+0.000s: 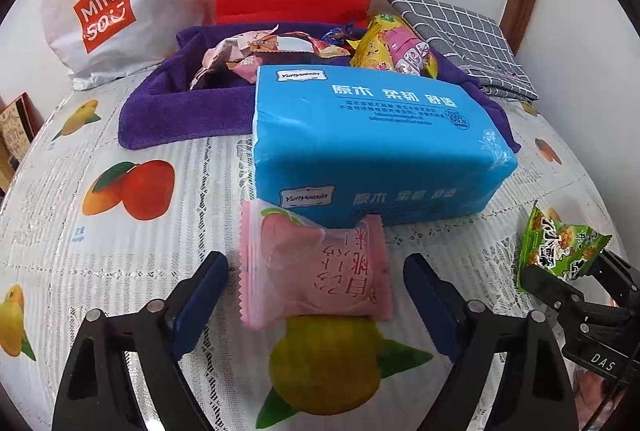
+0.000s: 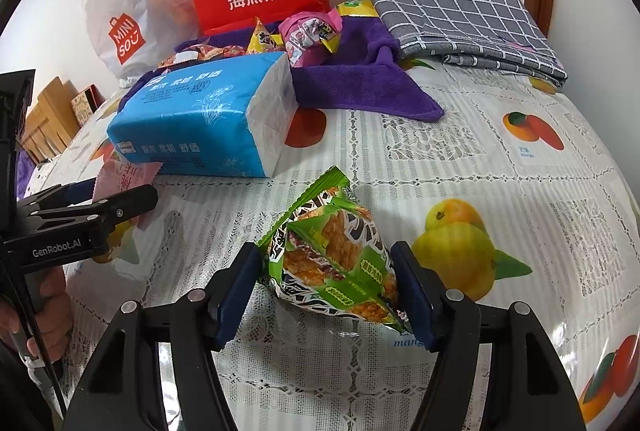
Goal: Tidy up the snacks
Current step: 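Grasp the pink pastry bag with the left gripper while the right holds the green bag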
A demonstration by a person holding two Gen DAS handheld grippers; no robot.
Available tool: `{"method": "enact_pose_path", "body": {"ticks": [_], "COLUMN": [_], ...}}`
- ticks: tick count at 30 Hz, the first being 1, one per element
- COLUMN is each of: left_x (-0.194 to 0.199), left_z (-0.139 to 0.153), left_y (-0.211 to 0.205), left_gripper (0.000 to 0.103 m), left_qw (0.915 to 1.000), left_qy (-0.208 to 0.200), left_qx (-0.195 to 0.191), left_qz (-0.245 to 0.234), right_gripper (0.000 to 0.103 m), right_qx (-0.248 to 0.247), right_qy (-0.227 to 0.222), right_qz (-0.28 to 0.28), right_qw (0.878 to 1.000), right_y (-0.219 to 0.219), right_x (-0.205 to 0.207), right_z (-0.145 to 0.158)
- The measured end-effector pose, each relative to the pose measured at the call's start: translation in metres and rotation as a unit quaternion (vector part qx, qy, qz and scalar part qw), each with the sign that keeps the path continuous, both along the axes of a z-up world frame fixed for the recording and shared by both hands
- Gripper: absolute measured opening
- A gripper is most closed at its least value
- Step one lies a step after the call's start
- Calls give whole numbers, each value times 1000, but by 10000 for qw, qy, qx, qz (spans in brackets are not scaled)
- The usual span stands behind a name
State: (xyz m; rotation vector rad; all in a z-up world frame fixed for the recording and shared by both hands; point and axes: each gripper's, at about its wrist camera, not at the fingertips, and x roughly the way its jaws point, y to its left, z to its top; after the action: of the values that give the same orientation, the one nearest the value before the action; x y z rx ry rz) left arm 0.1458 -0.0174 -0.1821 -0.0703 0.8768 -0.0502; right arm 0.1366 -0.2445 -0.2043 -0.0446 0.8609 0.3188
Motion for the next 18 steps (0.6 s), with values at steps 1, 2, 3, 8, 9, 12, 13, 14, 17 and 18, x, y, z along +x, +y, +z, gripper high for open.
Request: {"method": "enact_pose_path", "body": {"ticks": [1,2,3,8,9,12,13,14,17,18], "left_x": [-1,-1,-1,-5,-6,-11,-13,-14,-18,-20], "left_z": [0,1,1,3,3,5,6,6,6,6], "left_y": [0,0,0,-1,-2,-1,1,3,9,11], "left_gripper": [79,76,72,52,47,39,36,36,34,34], "left_qw": [10000,10000,10000,9999,9999,9999,9998,9997,9986,9985], "left_qy": [-12,-23,-29,-55,-56,-57,-62,-28,72,74], "left_qx": [13,27,55,113,132,30,-60,-161,-466,-507], "left_qz": [11,23,47,34,-17,-159,-181,-197,-220,-217], "right_gripper": [67,67,67,68,68,67,67,67,67,67], "right_qx": [1,1,2,14,11,-3,-12,-26,-60,-68], "right_qy": [1,1,1,4,3,1,1,-1,-3,-4], "right_qz": [4,4,4,14,14,16,18,18,23,26], "right_qw": [10000,10000,10000,10000,10000,10000,10000,10000,10000,10000], "right_y": [0,0,0,-1,-1,-1,-1,-1,0,0], "right_x": [0,0,0,0,0,0,0,0,0,1], "right_z": [0,0,0,0,0,0,0,0,0,0]}}
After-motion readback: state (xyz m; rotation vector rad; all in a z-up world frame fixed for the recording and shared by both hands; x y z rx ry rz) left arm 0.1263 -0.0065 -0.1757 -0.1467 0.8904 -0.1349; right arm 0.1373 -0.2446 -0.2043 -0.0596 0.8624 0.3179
